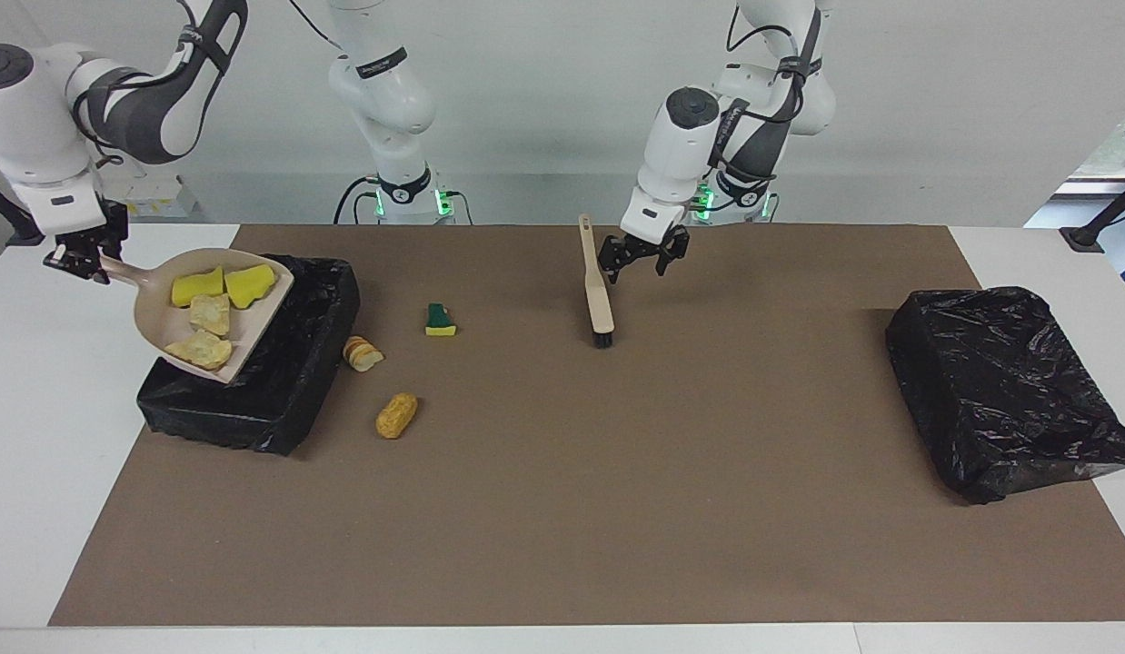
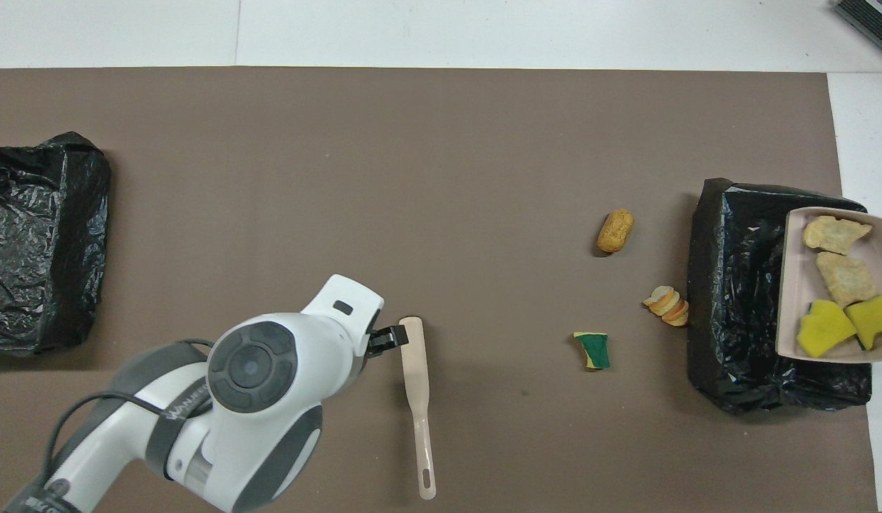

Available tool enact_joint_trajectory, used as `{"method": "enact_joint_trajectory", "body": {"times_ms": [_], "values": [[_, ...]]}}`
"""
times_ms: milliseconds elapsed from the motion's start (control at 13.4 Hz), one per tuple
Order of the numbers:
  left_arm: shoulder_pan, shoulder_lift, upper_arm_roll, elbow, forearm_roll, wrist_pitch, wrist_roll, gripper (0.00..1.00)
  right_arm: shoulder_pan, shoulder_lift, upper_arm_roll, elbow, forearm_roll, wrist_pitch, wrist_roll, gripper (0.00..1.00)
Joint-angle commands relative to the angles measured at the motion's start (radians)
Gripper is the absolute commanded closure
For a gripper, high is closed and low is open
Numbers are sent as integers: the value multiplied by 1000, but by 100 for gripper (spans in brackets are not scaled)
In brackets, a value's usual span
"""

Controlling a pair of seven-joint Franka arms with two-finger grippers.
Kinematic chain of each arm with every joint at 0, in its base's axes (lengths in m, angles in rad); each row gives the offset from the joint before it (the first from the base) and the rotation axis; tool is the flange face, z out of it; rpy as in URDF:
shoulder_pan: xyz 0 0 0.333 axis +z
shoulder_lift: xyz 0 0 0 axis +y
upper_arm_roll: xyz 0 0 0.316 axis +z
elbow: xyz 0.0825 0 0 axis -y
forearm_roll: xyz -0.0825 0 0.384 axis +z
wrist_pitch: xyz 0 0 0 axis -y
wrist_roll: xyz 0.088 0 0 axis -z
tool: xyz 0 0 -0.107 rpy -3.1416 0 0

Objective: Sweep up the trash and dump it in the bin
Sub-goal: 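Carry the dustpan to the nearby black bag with the right gripper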

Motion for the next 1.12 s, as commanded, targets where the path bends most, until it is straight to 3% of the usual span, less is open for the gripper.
{"method": "enact_joint_trajectory", "body": {"times_ms": [0,223,521,669,1041], "values": [[134,29,-8,109,14,-114,161,0,55,-25,8,-20,-150,-33,158,100],[254,75,-8,221,15,-206,302,0,127,-58,9,-69,-269,-42,234,100],[416,74,-5,281,15,-300,566,0,225,-101,9,-112,-431,-61,369,100],[489,75,-5,327,27,-357,704,0,256,-120,9,-140,-447,-73,423,100],[564,75,-4,442,110,-441,834,0,342,-91,12,-84,-641,-127,431,100]]}}
